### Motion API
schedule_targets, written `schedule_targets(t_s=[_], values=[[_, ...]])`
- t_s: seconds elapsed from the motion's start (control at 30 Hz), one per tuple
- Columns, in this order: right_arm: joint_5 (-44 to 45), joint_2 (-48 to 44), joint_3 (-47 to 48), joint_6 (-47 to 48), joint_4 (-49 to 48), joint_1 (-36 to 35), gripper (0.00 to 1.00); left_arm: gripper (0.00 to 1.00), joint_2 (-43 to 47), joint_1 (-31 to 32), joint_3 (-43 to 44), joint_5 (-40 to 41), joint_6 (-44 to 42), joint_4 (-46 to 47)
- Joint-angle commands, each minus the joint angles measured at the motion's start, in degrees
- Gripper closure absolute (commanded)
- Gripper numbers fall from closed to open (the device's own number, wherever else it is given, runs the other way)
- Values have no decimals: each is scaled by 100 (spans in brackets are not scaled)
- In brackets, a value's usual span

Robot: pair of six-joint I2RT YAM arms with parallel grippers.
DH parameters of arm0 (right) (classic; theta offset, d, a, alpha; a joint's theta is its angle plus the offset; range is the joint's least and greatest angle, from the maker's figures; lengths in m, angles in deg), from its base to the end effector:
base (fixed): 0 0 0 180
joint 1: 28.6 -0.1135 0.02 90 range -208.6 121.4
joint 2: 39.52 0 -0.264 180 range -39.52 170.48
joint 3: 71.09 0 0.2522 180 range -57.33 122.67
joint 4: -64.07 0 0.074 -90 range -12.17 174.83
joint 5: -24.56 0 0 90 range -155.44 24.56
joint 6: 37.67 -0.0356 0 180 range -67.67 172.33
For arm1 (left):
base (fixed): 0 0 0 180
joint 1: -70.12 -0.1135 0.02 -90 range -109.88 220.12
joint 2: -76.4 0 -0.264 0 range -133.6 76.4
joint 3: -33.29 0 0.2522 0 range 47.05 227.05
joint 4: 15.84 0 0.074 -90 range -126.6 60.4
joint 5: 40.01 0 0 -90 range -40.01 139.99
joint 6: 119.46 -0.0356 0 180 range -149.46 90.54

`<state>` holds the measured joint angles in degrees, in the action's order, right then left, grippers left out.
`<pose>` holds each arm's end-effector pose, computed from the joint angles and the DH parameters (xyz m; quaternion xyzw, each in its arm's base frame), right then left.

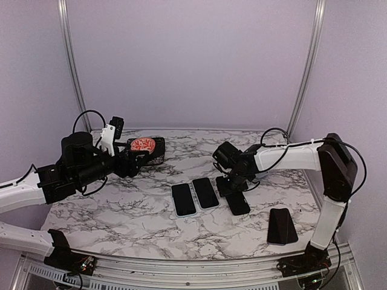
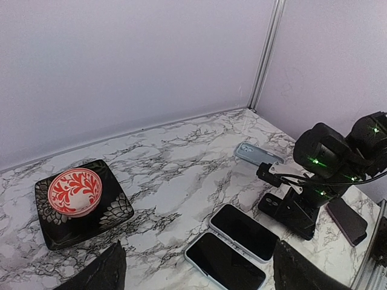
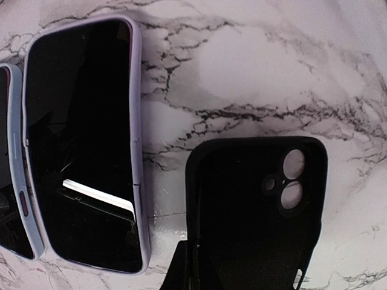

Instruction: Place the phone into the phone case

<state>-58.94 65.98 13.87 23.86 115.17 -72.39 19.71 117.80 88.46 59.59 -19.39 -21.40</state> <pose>0.2635 0.2470 0.1756 -0.1224 0.9780 0.0487 0.1616 0.1629 -0.1701 0.3140 0.1883 0.7248 -0.2637 0.6080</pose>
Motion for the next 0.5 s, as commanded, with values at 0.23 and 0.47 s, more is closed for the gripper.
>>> schedule_targets(t_s=[0.23,0.47], values=[[256,-207,-611,-1431,-1243,57,100,16,200,-31,227,100,39,-173],[198,228,-285,-1025,-995,42,100,15,302,-31,210,168,4,-170]])
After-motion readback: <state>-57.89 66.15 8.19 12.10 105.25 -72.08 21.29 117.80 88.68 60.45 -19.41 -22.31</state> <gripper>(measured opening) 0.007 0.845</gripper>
